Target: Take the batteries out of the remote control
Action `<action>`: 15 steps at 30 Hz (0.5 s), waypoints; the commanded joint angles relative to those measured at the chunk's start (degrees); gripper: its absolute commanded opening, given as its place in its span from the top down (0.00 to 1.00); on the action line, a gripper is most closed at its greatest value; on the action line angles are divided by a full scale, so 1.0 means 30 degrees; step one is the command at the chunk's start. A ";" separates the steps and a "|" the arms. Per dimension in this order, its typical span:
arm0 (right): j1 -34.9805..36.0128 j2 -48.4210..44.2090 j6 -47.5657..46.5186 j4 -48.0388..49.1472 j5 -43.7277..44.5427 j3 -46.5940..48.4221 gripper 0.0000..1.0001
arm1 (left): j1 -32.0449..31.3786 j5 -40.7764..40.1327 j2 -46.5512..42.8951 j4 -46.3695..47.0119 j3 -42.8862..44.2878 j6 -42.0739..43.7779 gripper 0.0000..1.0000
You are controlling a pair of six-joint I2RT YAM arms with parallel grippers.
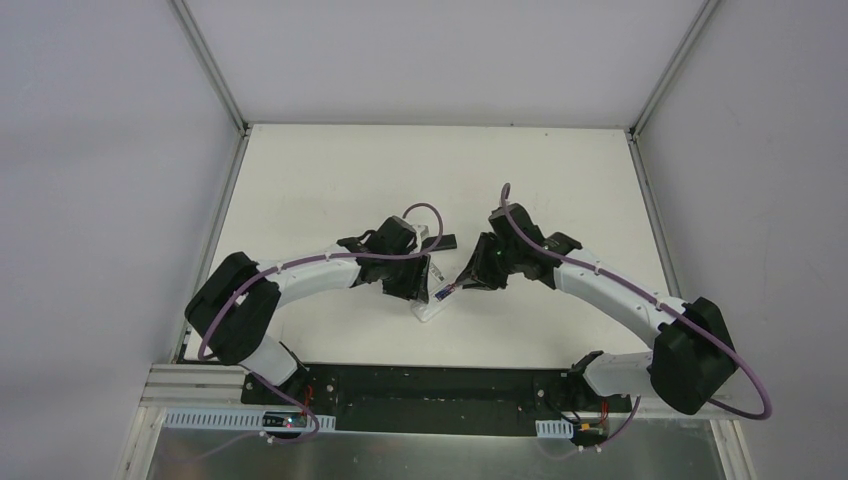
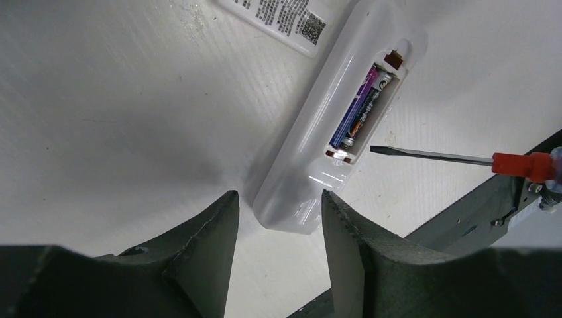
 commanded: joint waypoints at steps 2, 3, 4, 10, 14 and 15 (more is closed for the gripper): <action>0.0508 -0.0022 0.0360 -0.1525 0.1509 0.0989 1.00 | -0.0020 0.0744 0.0119 0.0795 0.0339 -0.0275 0.53; 0.0515 -0.0011 0.0309 -0.1809 0.1730 0.1046 1.00 | -0.0041 0.0736 0.0219 0.0832 0.0290 -0.0296 0.53; 0.0534 -0.0009 0.0218 -0.1957 0.1904 0.1050 1.00 | -0.0047 0.0710 0.0297 0.0888 0.0265 -0.0329 0.55; 0.0526 0.0149 0.0101 -0.1784 0.1934 0.0941 1.00 | -0.0558 -0.0047 0.0888 0.1094 0.0004 -0.0450 0.59; 0.0516 0.0370 0.0080 -0.1440 0.1898 0.1030 1.00 | -0.0760 -0.0443 0.1121 0.1134 -0.0148 -0.0480 0.62; 0.0527 0.0441 0.0089 -0.1369 0.1842 0.1044 1.00 | -0.0759 -0.0453 0.1165 0.1134 -0.0167 -0.0487 0.63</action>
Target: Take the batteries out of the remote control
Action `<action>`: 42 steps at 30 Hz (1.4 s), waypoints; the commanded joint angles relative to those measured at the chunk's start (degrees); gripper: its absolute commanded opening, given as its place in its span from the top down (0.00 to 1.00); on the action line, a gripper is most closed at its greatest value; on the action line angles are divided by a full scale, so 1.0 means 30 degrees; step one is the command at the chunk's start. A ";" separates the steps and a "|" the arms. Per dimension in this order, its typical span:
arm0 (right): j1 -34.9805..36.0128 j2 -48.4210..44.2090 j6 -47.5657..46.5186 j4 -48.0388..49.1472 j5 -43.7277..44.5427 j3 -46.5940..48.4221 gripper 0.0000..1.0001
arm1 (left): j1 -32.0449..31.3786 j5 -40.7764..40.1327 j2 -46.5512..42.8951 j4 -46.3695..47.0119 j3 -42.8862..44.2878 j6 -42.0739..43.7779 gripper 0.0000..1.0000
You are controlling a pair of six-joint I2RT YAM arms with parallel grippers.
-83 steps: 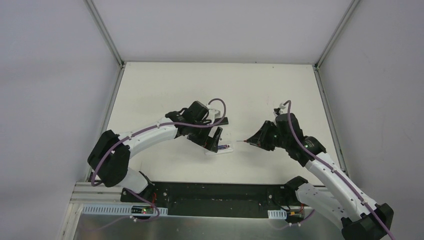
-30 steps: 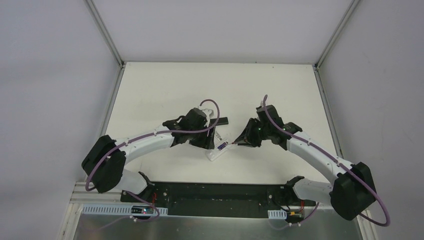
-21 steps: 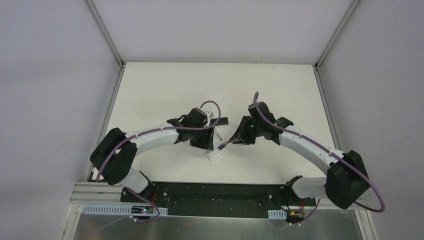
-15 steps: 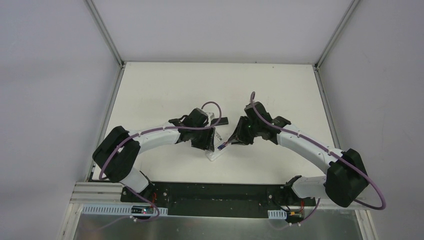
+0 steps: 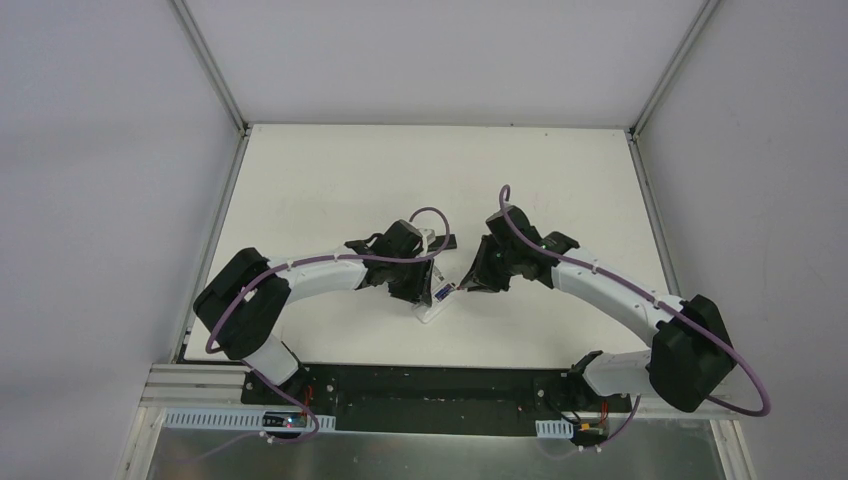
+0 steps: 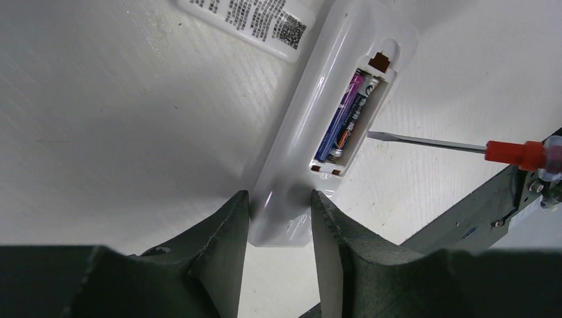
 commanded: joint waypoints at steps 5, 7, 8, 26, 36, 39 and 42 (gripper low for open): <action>0.0124 0.0751 -0.0028 0.0030 0.0327 0.0944 1.00 | -0.0287 -0.0582 0.0407 0.0187 -0.0169 -0.0090 0.66; 0.0105 0.0820 -0.0042 0.0177 0.0298 0.0922 1.00 | -0.0329 -0.0578 0.0440 0.0187 -0.0162 -0.0057 0.68; 0.0119 0.0820 -0.0050 0.0412 0.0157 0.0875 1.00 | -0.0345 -0.0577 0.0445 0.0187 -0.0147 -0.0031 0.69; 0.0112 0.1365 -0.0007 0.1180 0.0970 0.0480 1.00 | -0.0464 -0.0549 0.0647 0.0184 0.0067 0.0061 0.73; 0.0164 0.1780 -0.0324 0.1031 0.1108 0.0110 1.00 | -0.0478 -0.0605 0.0531 0.0158 -0.0031 0.0207 0.68; 0.0315 0.2123 -0.0683 0.0377 0.1130 0.0433 1.00 | -0.0517 -0.0652 0.0587 0.0158 -0.0010 0.0222 0.68; 0.0492 0.2586 -0.1139 -0.0362 0.1335 0.0883 1.00 | -0.0506 -0.0646 0.0634 0.0159 0.0051 0.0280 0.71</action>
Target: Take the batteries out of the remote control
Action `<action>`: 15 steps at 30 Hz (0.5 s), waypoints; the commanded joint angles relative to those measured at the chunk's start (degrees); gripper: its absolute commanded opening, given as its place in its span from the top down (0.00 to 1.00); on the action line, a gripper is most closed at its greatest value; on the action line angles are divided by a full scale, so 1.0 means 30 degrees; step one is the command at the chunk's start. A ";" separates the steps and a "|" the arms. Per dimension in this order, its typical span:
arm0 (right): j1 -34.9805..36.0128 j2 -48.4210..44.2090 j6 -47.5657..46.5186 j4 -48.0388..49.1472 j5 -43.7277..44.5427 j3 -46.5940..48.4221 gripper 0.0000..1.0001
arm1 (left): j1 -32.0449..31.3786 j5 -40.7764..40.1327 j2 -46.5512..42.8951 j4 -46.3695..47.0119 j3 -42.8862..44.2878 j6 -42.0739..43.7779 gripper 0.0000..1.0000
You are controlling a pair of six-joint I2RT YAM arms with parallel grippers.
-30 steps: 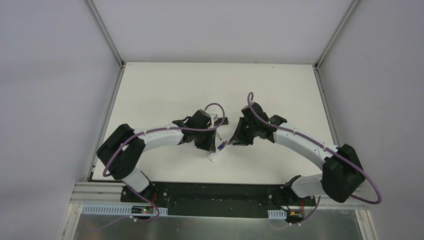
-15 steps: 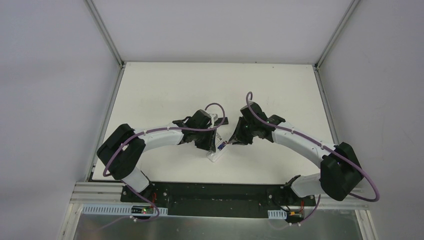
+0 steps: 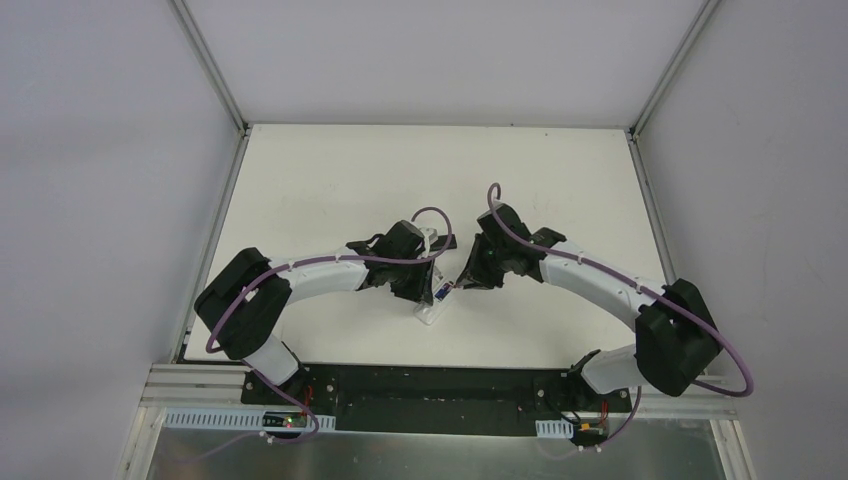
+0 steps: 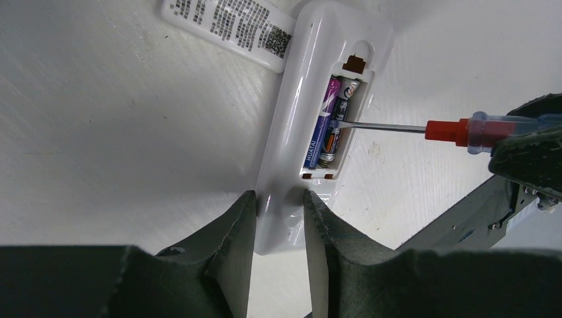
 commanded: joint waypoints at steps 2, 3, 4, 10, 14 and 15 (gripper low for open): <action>0.0395 0.1283 -0.1067 -0.1479 0.0837 0.0736 1.00 | -0.0239 -0.0368 0.0645 -0.0372 0.0143 0.0430 0.76; 0.0406 0.1493 -0.1130 -0.1463 0.0770 0.0767 1.00 | -0.0243 -0.0335 0.0740 -0.0374 0.0207 0.0502 0.78; 0.0459 0.1673 -0.1152 -0.1424 0.0680 0.0720 1.00 | -0.0258 -0.0301 0.0814 -0.0385 0.0240 0.0548 0.79; 0.0461 0.1381 -0.0515 0.0088 0.0445 -0.0549 1.00 | -0.0252 -0.0271 0.1056 -0.0585 0.0400 0.0814 0.85; 0.0306 0.0906 -0.0058 0.2381 -0.0521 -0.2254 1.00 | -0.0243 -0.0292 0.1151 -0.0652 0.0479 0.0839 0.84; 0.0255 0.0750 0.0168 0.2986 -0.0689 -0.2745 1.00 | -0.0273 -0.0281 0.1165 -0.0676 0.0531 0.0839 0.84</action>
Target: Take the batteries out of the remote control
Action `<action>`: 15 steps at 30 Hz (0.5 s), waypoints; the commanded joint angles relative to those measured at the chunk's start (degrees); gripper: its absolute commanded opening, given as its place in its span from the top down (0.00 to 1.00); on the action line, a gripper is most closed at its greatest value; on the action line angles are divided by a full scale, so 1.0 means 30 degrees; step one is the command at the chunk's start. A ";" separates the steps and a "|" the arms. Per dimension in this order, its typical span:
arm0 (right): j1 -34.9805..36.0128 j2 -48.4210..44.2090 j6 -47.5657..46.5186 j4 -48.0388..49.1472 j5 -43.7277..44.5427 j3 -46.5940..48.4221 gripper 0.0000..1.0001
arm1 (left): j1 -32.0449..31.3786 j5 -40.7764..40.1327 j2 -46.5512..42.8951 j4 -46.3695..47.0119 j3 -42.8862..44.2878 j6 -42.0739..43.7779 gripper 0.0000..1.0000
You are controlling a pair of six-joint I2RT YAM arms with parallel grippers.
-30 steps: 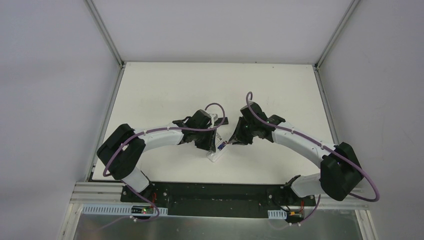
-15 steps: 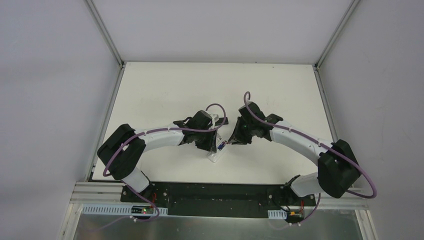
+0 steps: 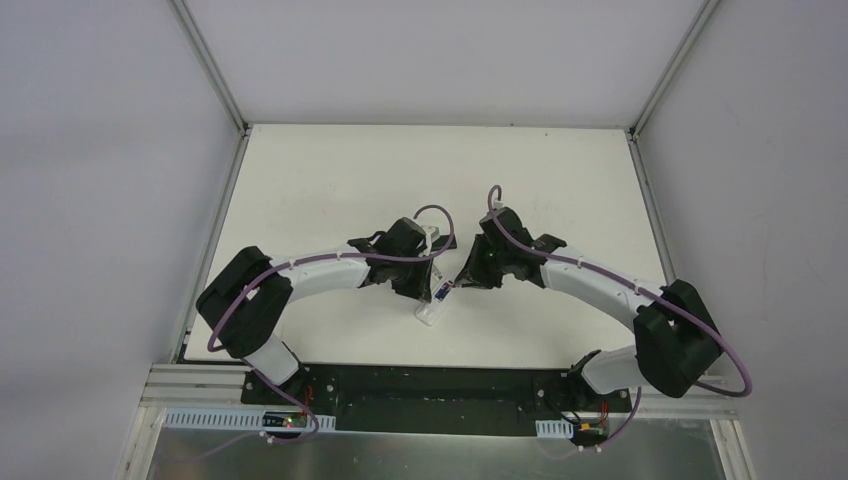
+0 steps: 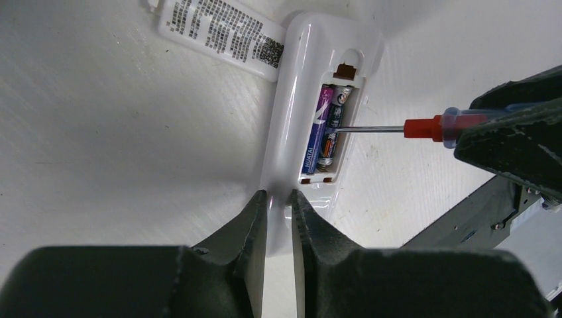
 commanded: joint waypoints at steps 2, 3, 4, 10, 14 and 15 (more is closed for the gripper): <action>0.0157 0.0046 0.1091 0.2581 -0.0737 -0.3358 1.00 | -0.0305 -0.0293 0.0981 -0.0408 0.0061 0.0426 0.83; 0.0118 -0.0156 0.1333 0.3153 -0.0716 -0.3882 1.00 | -0.0301 -0.0292 0.1001 -0.0453 0.0073 0.0426 0.82; 0.0106 -0.0357 0.1561 0.3584 -0.0699 -0.4365 1.00 | -0.0301 -0.0292 0.1029 -0.0462 0.0086 0.0444 0.80; 0.0095 -0.1349 0.2443 0.5462 -0.0490 -0.6339 1.00 | -0.0444 -0.0251 0.1467 -0.0491 0.0279 0.0476 0.71; 0.0003 -0.1270 0.2876 0.6509 -0.1015 -0.7011 1.00 | -0.0515 -0.0250 0.1648 -0.0522 0.0357 0.0458 0.73; -0.0048 -0.1316 0.3134 0.6992 -0.1190 -0.7269 1.00 | -0.0540 -0.0276 0.1652 -0.0548 0.0348 0.0499 0.73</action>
